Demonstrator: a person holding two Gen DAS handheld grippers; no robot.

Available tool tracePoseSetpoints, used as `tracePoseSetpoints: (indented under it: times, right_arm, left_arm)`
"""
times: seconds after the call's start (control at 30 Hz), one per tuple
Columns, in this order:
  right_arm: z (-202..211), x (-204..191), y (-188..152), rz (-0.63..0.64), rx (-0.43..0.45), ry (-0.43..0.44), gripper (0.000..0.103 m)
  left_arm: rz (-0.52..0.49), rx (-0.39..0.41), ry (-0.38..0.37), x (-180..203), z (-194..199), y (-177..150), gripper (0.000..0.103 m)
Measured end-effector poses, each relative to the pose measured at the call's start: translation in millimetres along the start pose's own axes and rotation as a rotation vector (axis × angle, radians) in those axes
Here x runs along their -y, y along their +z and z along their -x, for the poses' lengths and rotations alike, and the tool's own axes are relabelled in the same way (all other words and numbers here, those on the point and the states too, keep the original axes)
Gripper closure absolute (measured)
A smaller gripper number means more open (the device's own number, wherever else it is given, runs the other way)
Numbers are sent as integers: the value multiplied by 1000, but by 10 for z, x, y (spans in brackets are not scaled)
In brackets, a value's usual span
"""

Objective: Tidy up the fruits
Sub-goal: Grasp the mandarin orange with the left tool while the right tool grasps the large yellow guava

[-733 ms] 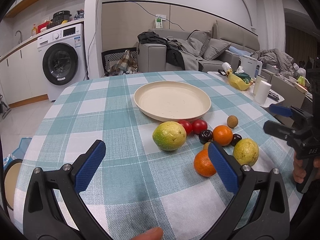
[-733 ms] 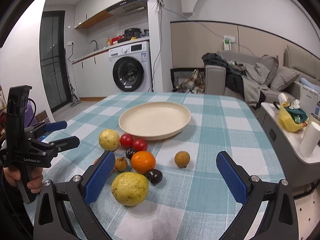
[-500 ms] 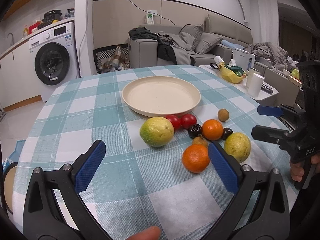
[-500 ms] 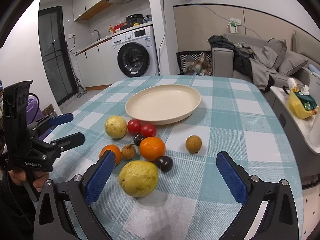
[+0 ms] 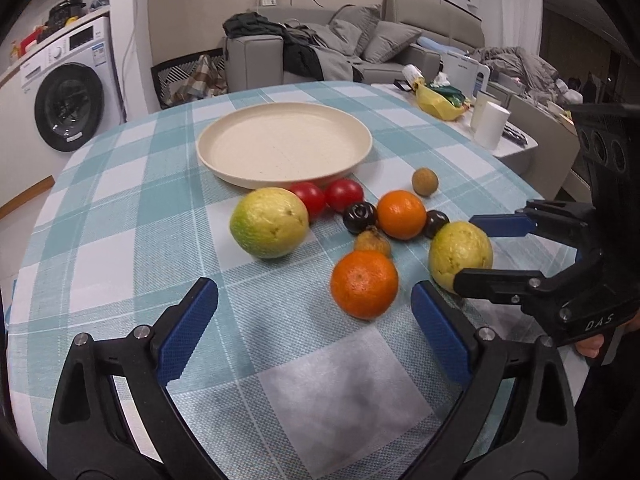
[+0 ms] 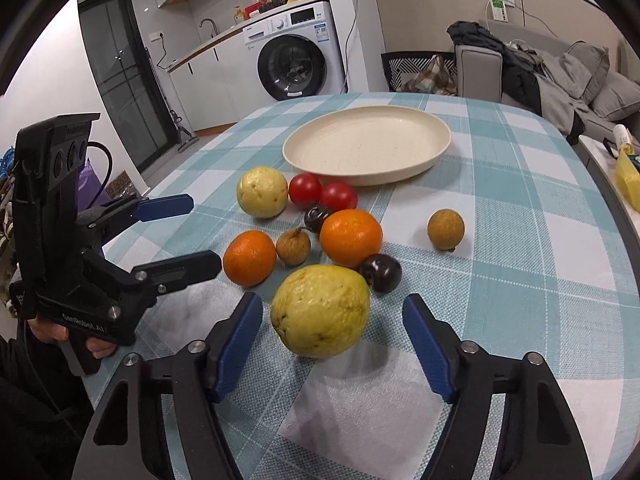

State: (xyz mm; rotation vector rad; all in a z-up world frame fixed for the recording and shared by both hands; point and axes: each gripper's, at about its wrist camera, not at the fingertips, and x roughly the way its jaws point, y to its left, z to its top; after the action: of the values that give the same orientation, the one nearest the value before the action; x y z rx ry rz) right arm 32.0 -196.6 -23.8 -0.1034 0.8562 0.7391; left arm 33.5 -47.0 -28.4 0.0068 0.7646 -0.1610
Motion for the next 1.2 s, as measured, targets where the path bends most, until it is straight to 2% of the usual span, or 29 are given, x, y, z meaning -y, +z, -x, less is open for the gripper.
tracePoseSetpoints:
  times: [0.2,0.27,0.4,0.47,0.6,0.87,1.2]
  right_arm:
    - [-36,21,-5,-11,-20,14,38]
    - [-40,26,-7,-13,-25,20,40]
    - [-38,11,-6,-11,-25,23,44]
    - [-44,5,-5,-9,-28,25,47]
    - [-42,-26,-13,3,-27,19,49]
    - [-25,-63,-19,24,-16,-5,50]
    - [72,-100,16,39,27,-17,50]
  left_arm:
    - [-46,-45,-17,153,-151,22,14]
    - [-54,-60,-14,185,-207,34,23]
    - [-45,-90,-45,189,-300,58,34]
    - [-36,-102,-58,180,-325,64,48]
    - [-15,-106,-121,141,-321,64,66]
    - [-18,-93,-133,156,-270,65,67]
    - [-8,-19,-137,118,-53,120,67]
